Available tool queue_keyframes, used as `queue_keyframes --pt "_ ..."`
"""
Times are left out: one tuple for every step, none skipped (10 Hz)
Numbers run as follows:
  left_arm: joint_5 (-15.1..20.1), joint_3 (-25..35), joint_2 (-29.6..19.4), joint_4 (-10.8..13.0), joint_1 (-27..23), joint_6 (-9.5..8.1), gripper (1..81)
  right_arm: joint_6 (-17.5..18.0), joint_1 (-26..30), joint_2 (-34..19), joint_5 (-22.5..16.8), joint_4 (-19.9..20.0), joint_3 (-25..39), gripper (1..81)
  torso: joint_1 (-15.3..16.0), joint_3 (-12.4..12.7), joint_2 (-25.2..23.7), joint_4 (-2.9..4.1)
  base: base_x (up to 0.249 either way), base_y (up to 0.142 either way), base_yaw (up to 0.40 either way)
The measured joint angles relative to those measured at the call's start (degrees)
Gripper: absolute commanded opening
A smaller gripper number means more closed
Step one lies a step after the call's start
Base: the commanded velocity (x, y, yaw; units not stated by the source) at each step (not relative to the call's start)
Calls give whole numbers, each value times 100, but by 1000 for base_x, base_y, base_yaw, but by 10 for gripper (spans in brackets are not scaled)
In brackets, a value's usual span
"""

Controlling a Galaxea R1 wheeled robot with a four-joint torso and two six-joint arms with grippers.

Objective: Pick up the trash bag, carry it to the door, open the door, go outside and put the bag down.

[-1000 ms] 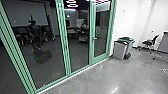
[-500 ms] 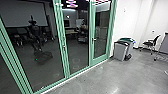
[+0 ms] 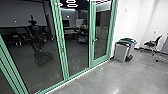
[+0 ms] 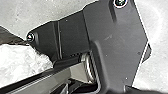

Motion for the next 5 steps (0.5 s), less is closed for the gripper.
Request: queue_keyframes --pt "0 0 0 0 2 0 10 0 0 0 0 2 0 811 0 0 0 0 170 0 0" --pt "2 0 0 0 2 0 10 0 0 0 0 2 0 811 0 0 0 0 170 0 0" --pt "2 0 -2 0 5 0 10 0 0 0 -2 0 0 811 0 0 0 0 170 0 0" --pt "0 0 -2 0 2 0 10 0 0 0 0 0 0 811 0 0 0 0 171 0 0" --pt "-1 0 -5 0 5 0 10 0 0 0 0 0 0 811 0 0 0 0 177 0 0"
